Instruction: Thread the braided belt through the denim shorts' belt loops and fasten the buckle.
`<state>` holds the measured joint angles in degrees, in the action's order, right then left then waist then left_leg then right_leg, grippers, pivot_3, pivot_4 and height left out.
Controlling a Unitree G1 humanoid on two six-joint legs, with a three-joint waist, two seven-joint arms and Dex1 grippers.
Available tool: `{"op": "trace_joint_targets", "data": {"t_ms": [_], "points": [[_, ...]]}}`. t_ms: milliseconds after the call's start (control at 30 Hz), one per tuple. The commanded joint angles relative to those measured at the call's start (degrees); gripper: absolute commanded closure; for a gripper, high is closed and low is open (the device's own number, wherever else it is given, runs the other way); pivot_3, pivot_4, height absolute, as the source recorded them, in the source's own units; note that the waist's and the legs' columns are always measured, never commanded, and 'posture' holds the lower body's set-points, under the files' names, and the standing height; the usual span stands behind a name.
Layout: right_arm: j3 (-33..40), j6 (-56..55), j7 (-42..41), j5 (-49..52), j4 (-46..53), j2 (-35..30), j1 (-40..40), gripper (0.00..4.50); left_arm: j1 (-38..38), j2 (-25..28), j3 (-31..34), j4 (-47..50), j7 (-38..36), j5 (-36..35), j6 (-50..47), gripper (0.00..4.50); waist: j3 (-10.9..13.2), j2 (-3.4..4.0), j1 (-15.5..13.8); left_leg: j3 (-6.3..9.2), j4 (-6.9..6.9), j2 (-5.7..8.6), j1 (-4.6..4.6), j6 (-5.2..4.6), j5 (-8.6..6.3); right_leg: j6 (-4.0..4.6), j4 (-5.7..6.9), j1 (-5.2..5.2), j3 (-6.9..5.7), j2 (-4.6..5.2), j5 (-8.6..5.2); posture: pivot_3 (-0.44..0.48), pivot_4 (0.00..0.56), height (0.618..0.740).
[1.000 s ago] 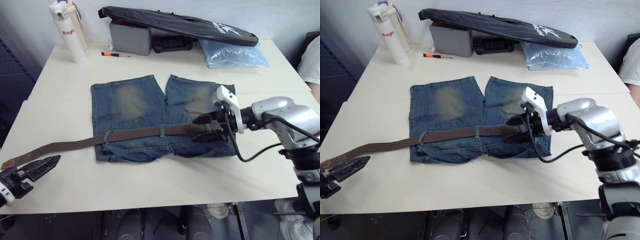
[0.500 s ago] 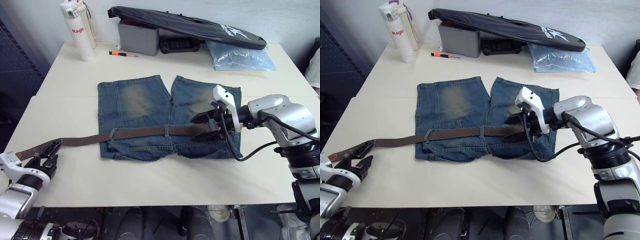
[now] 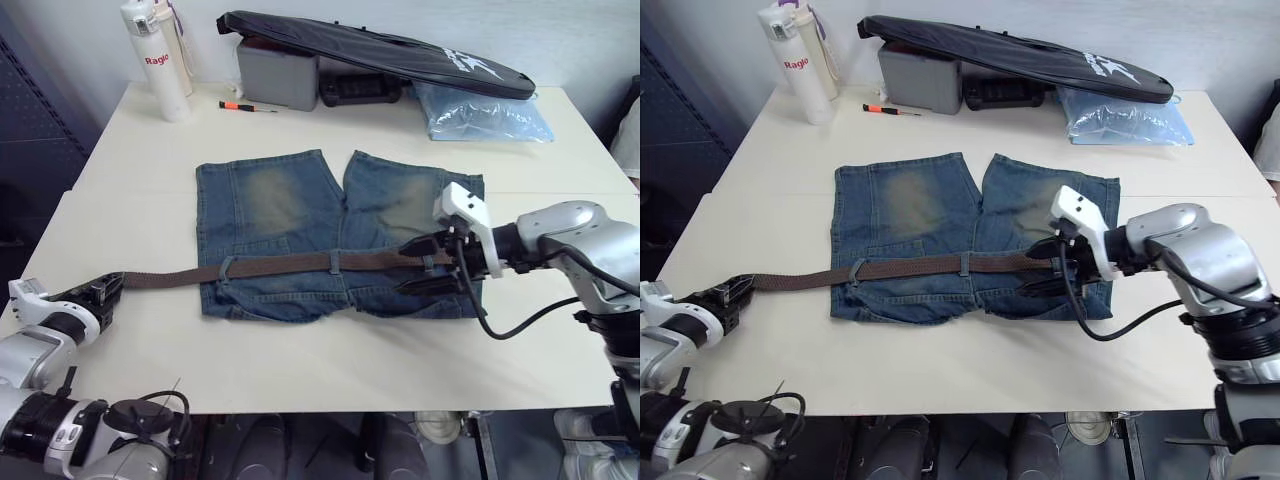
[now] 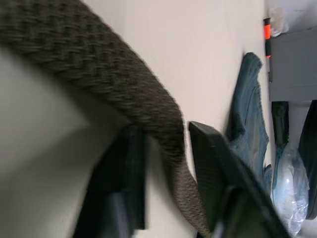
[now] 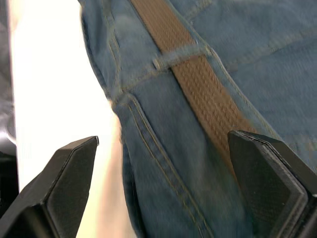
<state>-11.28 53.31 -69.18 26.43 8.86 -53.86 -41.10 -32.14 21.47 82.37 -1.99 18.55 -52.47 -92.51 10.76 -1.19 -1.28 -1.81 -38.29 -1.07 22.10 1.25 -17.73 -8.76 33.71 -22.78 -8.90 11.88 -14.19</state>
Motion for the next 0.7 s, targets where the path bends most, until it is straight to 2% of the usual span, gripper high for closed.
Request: {"op": "trace_joint_targets", "data": {"t_ms": [33, 267, 433, 600, 700], "points": [[3.4, -2.4, 0.3, -1.1, -0.9, -2.3, -0.3, 0.0, 0.4, 5.0, 1.2, -1.4, -2.4, 0.4, 0.2, 4.44, 0.0, -0.05, 0.1, 0.0, 0.01, -0.04, 0.02, 0.02, -0.01, 0.0, -0.02, -0.02, 0.0, -0.04, 0.0, 0.0, 0.15, 0.74], [4.5, -3.3, 0.7, -2.0, -2.7, -3.4, -0.5, 0.0, 2.2, 8.5, 1.6, -2.2, -5.4, 1.4, 6.3, 4.44, 0.0, -0.06, 1.1, -0.17, 0.09, -0.38, -0.02, 0.19, -0.13, 0.06, -0.17, -0.06, 0.07, -0.38, -0.03, 0.0, 0.15, 0.74], [4.1, -2.8, 1.0, -1.9, -2.1, -2.8, -0.8, 0.0, 3.8, 9.7, -0.5, -3.0, -6.9, 1.6, 9.3, 4.44, 0.0, -0.07, 1.4, -0.23, 0.08, -0.51, -0.03, 0.27, -0.19, 0.13, -0.18, -0.11, 0.09, -0.52, -0.06, 0.0, 0.15, 0.74], [3.8, -2.7, 1.1, -2.1, -2.2, -2.7, -1.2, 0.0, 8.2, 9.2, -8.0, -3.1, -8.6, 5.5, 17.2, 4.44, 0.0, -0.07, 1.4, -0.37, 0.1, -0.55, -0.02, 0.29, -0.2, 0.16, -0.15, -0.27, 0.24, -0.57, -0.06, 0.0, 0.15, 0.74], [3.7, -2.3, 1.3, -1.9, -1.7, -2.6, -1.4, 0.0, 9.3, 8.2, -11.1, -1.5, -11.5, 3.0, 16.4, 3.43, 0.0, -0.07, 1.3, -0.45, 0.1, -0.57, 0.01, 0.29, -0.21, 0.18, -0.11, -0.37, 0.32, -0.6, -0.05, 0.0, 0.15, 0.74]]}}
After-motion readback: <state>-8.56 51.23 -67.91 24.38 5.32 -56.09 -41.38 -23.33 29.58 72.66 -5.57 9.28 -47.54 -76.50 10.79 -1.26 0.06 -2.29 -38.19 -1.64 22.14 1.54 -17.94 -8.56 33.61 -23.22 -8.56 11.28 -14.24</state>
